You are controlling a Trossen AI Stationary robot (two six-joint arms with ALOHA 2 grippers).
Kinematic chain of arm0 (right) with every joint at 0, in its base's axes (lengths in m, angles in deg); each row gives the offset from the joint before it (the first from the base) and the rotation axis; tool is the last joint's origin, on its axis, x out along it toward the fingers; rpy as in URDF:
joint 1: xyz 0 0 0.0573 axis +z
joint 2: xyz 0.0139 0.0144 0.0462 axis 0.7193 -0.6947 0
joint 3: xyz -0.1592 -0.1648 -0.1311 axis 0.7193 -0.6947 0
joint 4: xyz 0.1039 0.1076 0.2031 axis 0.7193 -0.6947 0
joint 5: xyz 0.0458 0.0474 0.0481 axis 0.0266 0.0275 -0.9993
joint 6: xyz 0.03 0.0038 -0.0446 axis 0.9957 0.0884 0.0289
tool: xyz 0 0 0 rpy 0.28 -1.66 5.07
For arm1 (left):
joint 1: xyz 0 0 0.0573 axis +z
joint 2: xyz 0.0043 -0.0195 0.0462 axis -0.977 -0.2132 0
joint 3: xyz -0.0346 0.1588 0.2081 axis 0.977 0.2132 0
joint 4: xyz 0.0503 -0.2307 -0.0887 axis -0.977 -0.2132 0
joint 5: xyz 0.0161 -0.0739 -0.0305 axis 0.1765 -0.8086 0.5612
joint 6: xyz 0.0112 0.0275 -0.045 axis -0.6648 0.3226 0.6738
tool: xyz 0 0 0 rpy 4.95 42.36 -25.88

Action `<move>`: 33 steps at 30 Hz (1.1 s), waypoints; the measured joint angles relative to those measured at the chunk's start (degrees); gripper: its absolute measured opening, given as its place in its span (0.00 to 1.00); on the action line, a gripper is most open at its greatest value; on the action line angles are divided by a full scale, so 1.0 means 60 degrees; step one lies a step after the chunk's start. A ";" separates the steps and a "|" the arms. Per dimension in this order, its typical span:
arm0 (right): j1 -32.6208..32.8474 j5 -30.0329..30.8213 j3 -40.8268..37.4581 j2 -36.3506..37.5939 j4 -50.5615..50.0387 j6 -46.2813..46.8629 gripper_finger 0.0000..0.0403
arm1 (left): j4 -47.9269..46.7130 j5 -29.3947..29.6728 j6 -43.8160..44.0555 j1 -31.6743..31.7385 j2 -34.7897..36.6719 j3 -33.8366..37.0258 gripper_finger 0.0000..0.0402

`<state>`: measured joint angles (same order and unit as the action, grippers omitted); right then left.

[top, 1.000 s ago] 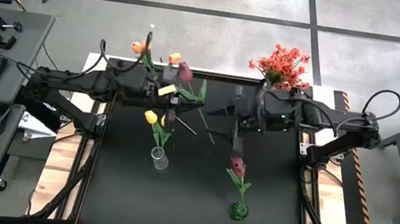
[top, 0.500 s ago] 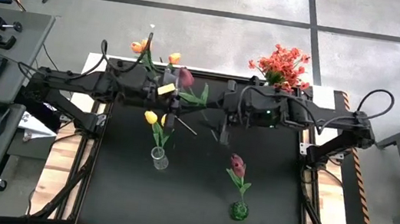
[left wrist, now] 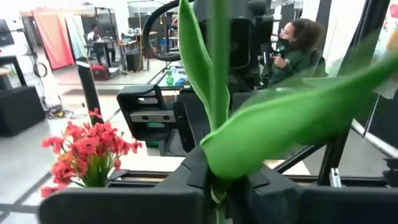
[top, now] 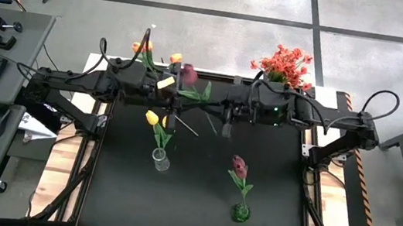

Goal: Sort flowers into vase by color
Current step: Put the dark red flower into the green vase

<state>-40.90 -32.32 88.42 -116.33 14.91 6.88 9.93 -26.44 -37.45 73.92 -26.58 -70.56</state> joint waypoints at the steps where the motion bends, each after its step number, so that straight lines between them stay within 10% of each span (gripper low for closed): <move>1: -0.0031 -0.0001 0.0000 0.0029 -0.0025 0.0054 0.02 | 0.0004 0.0006 -0.0109 0.0000 0.0003 -0.0004 0.07; 20: -0.0338 0.1725 0.0000 0.2211 -0.2737 0.1050 0.00 | -0.3062 -0.0027 0.0602 -0.0006 0.1051 0.0088 0.50; 33: 0.5723 0.8186 0.0011 0.3363 -0.6272 0.5034 0.00 | 0.2110 0.1484 0.2494 -0.1218 0.3386 0.3983 0.50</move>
<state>-6.56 16.79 88.48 -96.15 -22.73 37.08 22.59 -17.54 -22.49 66.61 -6.26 -46.66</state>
